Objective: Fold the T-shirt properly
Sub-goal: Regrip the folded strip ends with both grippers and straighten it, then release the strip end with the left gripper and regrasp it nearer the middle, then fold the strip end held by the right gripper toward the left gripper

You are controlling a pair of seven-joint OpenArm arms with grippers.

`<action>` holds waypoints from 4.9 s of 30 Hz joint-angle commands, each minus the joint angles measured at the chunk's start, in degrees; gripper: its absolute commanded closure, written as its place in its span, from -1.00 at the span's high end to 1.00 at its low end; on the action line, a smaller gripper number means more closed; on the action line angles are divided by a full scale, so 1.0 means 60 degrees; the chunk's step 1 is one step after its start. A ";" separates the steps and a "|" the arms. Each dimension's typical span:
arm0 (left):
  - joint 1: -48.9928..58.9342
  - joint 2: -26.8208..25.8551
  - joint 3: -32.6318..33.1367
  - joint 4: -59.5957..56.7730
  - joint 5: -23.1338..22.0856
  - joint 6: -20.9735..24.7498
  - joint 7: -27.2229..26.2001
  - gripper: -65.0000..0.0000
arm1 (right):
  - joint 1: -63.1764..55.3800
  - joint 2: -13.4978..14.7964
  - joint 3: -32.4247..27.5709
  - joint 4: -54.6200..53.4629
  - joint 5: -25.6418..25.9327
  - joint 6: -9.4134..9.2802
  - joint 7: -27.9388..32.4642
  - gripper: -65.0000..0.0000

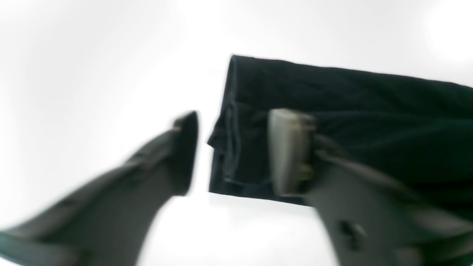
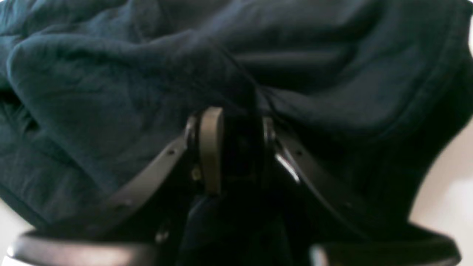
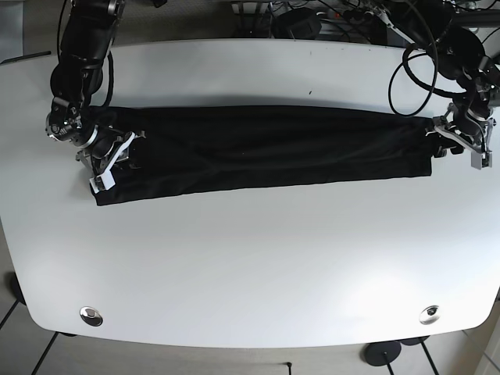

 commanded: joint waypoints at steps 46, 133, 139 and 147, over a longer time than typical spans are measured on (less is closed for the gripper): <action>0.0334 0.2052 0.6067 0.2526 -0.0235 0.0650 0.0560 -0.85 | 0.0140 -0.0076 0.0500 0.0149 0.0049 -0.0009 0.0117 -0.56; 0.0188 0.1320 0.7049 -0.1972 -0.0221 0.1016 -0.2034 -0.59 | 0.0023 -0.1234 -0.0115 0.6610 0.3155 -0.0009 -0.4235 -0.94; -0.0105 0.1539 0.7269 -0.2441 -0.0235 0.1016 -0.2049 -0.59 | 0.0331 -0.2421 -0.1962 0.6493 0.2847 -0.0009 -0.4191 -0.94; -0.0076 0.1583 0.7254 -0.2426 -0.0235 0.1016 -0.2049 -0.59 | 0.0462 -0.3051 -0.4321 0.5101 0.0869 -0.0009 -0.2813 -0.94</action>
